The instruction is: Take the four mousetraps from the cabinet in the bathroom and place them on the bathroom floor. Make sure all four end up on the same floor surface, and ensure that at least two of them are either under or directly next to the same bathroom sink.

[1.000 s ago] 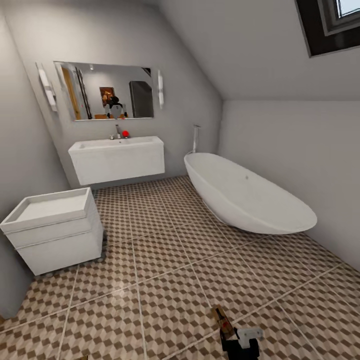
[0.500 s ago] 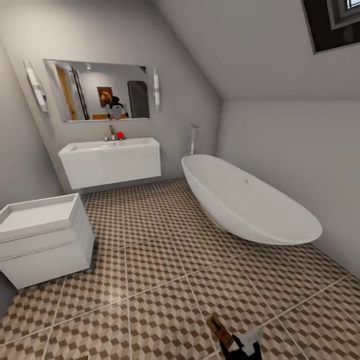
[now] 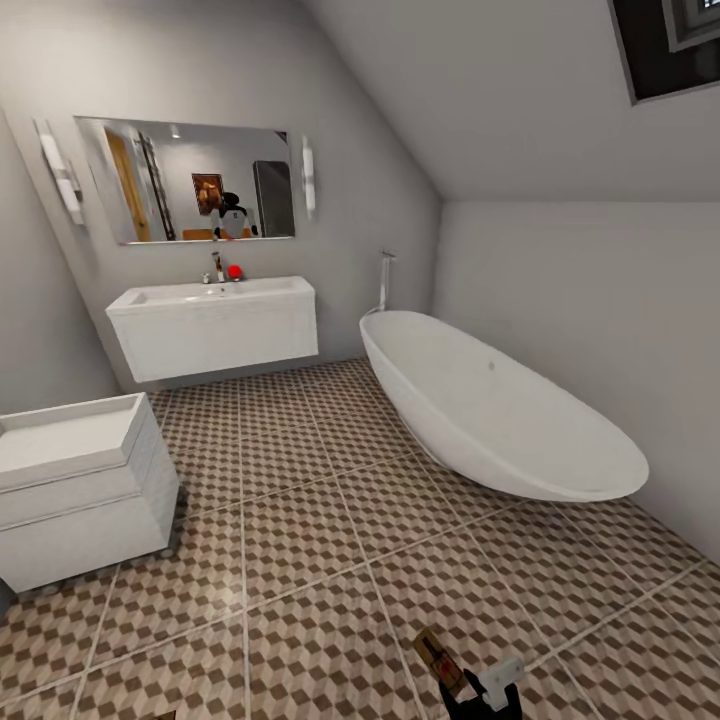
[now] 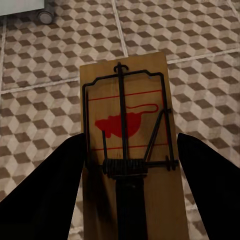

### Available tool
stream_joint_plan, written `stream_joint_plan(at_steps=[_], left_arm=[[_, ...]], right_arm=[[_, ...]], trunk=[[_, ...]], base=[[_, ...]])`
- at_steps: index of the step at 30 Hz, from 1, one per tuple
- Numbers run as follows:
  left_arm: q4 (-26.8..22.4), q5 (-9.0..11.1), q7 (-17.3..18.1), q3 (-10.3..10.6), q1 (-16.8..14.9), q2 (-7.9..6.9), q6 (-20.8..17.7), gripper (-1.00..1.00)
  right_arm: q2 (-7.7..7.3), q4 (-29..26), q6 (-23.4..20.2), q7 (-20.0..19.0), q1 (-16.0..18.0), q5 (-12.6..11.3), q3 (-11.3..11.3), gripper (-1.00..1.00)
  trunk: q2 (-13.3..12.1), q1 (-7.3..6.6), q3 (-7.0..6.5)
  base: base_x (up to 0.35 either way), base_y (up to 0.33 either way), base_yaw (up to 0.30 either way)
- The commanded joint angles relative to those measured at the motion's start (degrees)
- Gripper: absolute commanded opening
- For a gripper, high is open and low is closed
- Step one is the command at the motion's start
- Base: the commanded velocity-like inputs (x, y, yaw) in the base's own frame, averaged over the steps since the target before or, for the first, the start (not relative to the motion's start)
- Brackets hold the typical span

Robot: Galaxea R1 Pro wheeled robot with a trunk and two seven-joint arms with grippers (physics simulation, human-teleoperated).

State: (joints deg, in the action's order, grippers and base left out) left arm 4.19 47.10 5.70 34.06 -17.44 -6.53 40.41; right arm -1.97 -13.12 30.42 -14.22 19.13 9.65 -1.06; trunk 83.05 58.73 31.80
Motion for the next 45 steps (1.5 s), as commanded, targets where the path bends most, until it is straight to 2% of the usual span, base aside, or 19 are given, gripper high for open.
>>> stream_joint_plan(at_steps=[1, 20, 24, 37, 45], left_arm=[[0.20, 0.62, 0.63, 0.22, -0.08, 0.03, 0.20, -1.00], [0.24, 0.62, 0.63, 0.29, -0.09, 0.03, 0.20, -1.00], [0.24, 0.62, 0.63, 0.31, -0.07, 0.03, 0.20, -1.00], [0.21, 0.62, 0.63, 0.25, -0.09, 0.03, 0.20, -1.00], [0.25, 0.62, 0.63, 0.26, -0.07, 0.03, 0.20, -1.00]], right_arm=[[0.01, 0.03, 0.14, -0.47, 0.03, 0.02, -0.17, -1.00], [-0.01, 0.03, 0.08, -0.46, 0.03, 0.02, -0.22, -1.00], [-0.13, 0.03, 0.08, -0.46, 0.03, 0.02, -0.25, -1.00], [-0.06, 0.03, 0.20, -0.46, 0.03, 0.02, -0.21, -1.00], [-0.05, 0.03, 0.17, -0.46, 0.03, 0.02, -0.23, -1.00]], trunk=[[0.03, 0.00, 0.05], [0.03, 0.00, 0.05], [0.03, 0.00, 0.05], [0.03, 0.00, 0.05], [0.03, 0.00, 0.05]], base=[[0.002, -0.001, 0.066], [0.011, -0.008, 0.264], [0.198, -0.154, 0.213], [0.242, -0.145, 0.029], [0.244, -0.007, 0.261]])
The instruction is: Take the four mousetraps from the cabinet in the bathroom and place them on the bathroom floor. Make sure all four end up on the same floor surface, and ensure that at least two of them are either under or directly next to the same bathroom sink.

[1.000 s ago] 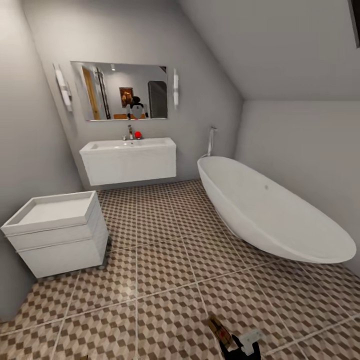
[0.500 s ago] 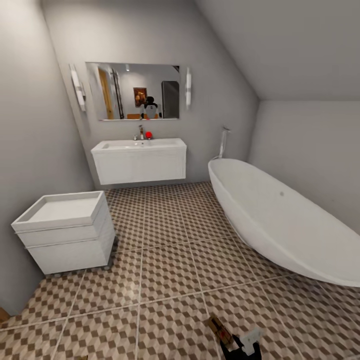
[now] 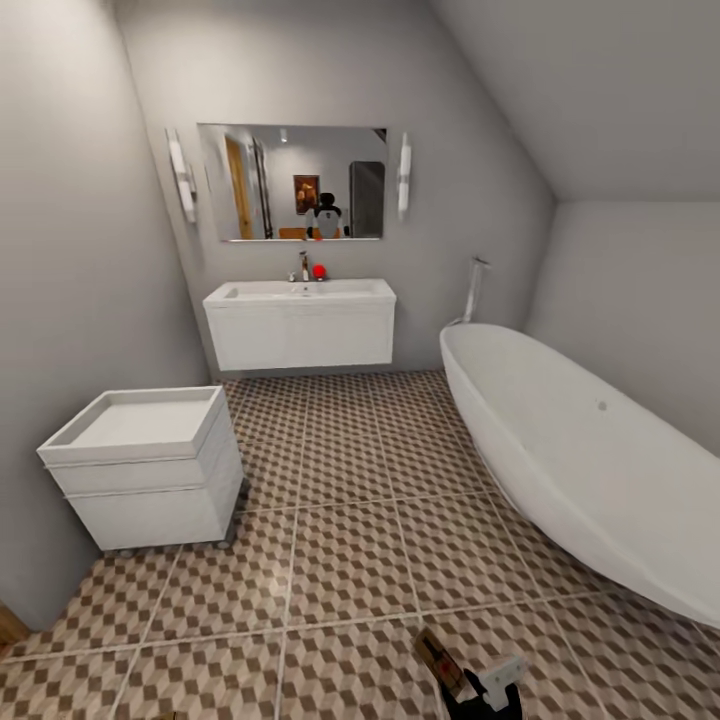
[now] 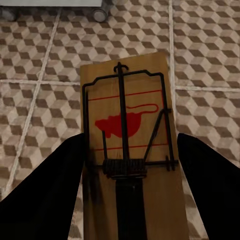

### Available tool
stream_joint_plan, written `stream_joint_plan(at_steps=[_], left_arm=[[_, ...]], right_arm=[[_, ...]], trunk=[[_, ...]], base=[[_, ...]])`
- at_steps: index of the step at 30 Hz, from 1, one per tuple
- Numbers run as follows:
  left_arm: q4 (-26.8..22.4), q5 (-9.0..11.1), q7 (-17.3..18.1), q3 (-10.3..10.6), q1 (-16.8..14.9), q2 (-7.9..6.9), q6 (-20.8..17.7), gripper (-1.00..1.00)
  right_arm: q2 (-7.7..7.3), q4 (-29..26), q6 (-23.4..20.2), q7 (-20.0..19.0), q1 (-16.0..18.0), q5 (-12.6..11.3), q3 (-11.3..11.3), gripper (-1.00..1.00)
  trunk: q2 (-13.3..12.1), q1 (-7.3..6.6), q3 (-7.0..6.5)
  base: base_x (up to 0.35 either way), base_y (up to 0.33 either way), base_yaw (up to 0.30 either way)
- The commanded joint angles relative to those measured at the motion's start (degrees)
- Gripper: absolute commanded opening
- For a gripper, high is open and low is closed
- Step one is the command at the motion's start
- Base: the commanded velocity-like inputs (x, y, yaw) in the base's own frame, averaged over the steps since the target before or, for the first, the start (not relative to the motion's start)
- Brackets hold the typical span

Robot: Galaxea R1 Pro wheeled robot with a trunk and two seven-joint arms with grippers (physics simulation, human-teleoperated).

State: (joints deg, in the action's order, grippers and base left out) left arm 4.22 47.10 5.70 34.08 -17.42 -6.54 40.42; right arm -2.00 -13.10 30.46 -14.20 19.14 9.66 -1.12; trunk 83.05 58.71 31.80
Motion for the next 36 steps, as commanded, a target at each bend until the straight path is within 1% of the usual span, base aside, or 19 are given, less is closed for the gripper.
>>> stream_joint_plan(at_steps=[1, 4, 8, 36], left_arm=[[0.22, 0.62, 0.63, 0.25, -0.09, 0.04, 0.19, -1.00], [0.20, 0.62, 0.63, 0.26, -0.11, 0.04, 0.19, -1.00], [0.21, 0.62, 0.63, 0.25, -0.11, 0.04, 0.19, -1.00], [0.23, 0.62, 0.63, 0.28, -0.10, 0.04, 0.19, -1.00]], right_arm=[[-0.02, 0.00, 0.12, -0.48, 0.02, 0.01, -0.18, -1.00], [-0.04, 0.00, 0.10, -0.48, 0.02, 0.01, -0.20, -1.00], [-0.04, 0.00, 0.06, -0.48, 0.02, 0.01, -0.20, -1.00], [-0.02, 0.00, -0.02, -0.48, 0.02, 0.01, -0.12, -1.00]], trunk=[[0.03, 0.02, 0.05], [0.03, 0.02, 0.05], [0.03, 0.02, 0.05], [0.03, 0.02, 0.05]], base=[[0.244, -0.001, 0.285], [0.244, 0.000, 0.211], [0.244, 0.000, 0.057], [0.262, 0.000, 0.002]])
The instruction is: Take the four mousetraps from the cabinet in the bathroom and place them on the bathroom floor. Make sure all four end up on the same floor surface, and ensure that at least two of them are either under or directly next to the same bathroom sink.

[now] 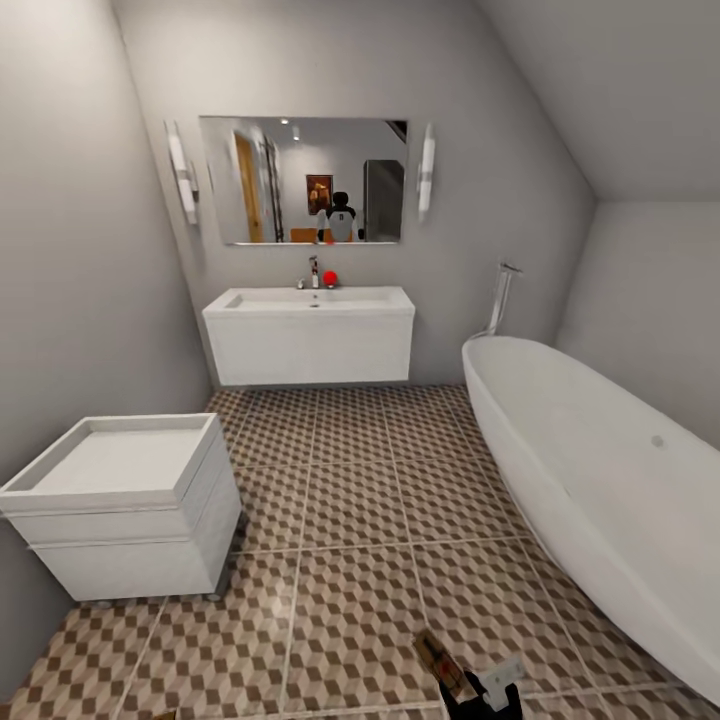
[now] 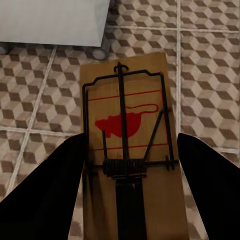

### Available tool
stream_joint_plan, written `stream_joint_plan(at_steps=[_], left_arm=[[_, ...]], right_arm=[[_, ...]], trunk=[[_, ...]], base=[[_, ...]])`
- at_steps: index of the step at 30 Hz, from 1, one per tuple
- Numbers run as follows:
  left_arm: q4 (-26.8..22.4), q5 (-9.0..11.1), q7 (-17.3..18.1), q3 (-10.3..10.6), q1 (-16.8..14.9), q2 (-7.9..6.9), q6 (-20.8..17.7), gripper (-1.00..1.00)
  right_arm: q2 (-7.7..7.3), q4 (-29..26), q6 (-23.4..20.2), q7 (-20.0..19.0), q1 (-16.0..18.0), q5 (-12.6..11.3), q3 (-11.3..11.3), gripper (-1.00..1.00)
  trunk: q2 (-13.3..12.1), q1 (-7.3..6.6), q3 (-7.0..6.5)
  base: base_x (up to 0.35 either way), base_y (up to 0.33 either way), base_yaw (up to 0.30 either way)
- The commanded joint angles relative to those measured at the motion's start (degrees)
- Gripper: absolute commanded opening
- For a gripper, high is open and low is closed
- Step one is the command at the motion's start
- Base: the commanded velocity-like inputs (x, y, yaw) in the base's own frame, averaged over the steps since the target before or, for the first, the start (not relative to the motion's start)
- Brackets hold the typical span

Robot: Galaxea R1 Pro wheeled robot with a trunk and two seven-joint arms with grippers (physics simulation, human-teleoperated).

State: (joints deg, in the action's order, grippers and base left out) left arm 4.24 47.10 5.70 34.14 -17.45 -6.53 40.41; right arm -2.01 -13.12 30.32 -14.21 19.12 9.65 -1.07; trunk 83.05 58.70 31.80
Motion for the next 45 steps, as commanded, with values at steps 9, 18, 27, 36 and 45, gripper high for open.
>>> stream_joint_plan(at_steps=[9, 18, 27, 36, 45], left_arm=[[0.22, 0.62, 0.63, 0.22, -0.06, 0.03, 0.17, -1.00], [0.19, 0.62, 0.63, 0.22, -0.05, 0.03, 0.13, -1.00], [0.21, 0.62, 0.63, 0.22, -0.05, 0.03, 0.14, -1.00], [0.24, 0.62, 0.63, 0.22, -0.06, 0.04, 0.13, -1.00], [0.20, 0.62, 0.63, 0.22, -0.07, 0.03, 0.14, -1.00]], right_arm=[[-0.01, 0.02, 0.11, -0.47, 0.04, 0.02, -0.20, -1.00], [-0.04, 0.02, 0.15, -0.47, 0.04, 0.02, -0.20, -1.00], [-0.09, 0.02, 0.16, -0.47, 0.04, 0.02, -0.19, -1.00], [-0.10, 0.02, 0.18, -0.47, 0.04, 0.02, -0.22, -1.00], [-0.05, 0.02, 0.18, -0.47, 0.04, 0.02, -0.17, -1.00]], trunk=[[0.03, 0.03, 0.05], [0.03, 0.03, 0.05], [0.03, 0.03, 0.05], [0.03, 0.03, 0.05], [0.03, 0.03, 0.05]], base=[[0.279, 0.000, 0.000], [0.279, 0.000, 0.000], [0.284, -0.012, 0.000], [0.299, -0.140, 0.000], [0.300, -0.139, 0.000]])
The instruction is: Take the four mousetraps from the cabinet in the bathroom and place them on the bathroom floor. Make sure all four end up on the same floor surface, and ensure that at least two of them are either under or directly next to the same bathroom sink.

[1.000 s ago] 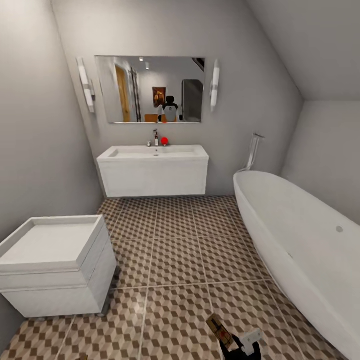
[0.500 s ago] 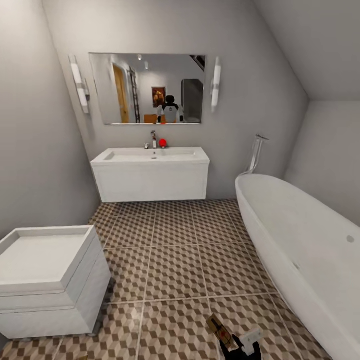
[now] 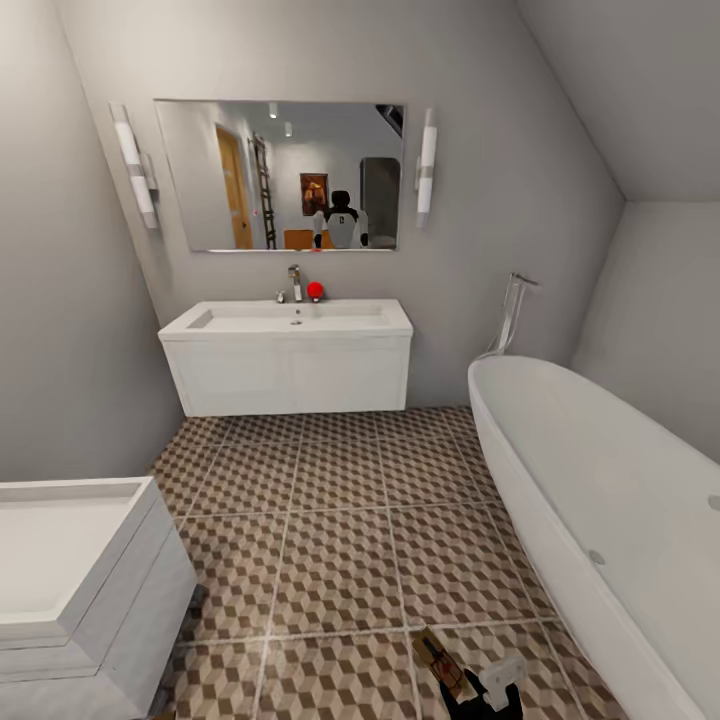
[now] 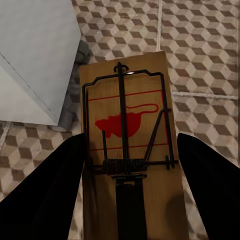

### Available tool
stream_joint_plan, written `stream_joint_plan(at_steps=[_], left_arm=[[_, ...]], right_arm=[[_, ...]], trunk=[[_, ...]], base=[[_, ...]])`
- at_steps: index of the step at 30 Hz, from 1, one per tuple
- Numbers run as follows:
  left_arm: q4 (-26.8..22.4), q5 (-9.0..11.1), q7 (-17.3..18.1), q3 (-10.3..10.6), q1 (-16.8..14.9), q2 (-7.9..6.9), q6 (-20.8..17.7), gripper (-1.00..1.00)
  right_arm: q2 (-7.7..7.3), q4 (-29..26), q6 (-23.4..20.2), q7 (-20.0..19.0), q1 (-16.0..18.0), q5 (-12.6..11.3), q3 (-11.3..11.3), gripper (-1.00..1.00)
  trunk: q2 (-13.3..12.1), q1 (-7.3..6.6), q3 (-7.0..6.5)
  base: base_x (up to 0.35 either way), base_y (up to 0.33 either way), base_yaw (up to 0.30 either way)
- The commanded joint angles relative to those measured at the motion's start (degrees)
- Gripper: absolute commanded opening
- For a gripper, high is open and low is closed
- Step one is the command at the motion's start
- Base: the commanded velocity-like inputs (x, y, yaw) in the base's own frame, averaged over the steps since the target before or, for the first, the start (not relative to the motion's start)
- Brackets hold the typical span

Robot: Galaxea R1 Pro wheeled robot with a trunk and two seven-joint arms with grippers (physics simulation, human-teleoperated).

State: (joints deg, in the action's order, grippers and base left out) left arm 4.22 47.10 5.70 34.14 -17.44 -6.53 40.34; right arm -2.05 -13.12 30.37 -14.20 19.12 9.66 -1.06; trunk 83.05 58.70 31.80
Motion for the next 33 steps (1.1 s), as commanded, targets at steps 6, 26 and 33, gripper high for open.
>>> stream_joint_plan(at_steps=[6, 26, 33], left_arm=[[0.22, 0.63, 0.63, 0.22, -0.05, 0.03, 0.19, -1.00], [0.26, 0.63, 0.63, 0.22, -0.06, 0.03, 0.20, -1.00], [0.25, 0.63, 0.63, 0.22, -0.05, 0.03, 0.20, -1.00]], right_arm=[[0.11, 0.03, 0.20, -0.48, 0.04, 0.01, -0.17, -1.00], [0.03, 0.03, 0.16, -0.48, 0.04, 0.01, -0.24, -1.00], [0.03, 0.03, 0.13, -0.48, 0.04, 0.01, -0.23, -1.00]], trunk=[[0.03, 0.03, 0.05], [0.03, 0.03, 0.05], [0.03, 0.03, 0.05]], base=[[0.300, -0.117, 0.003], [0.300, -0.068, 0.052], [0.300, -0.001, 0.000]])
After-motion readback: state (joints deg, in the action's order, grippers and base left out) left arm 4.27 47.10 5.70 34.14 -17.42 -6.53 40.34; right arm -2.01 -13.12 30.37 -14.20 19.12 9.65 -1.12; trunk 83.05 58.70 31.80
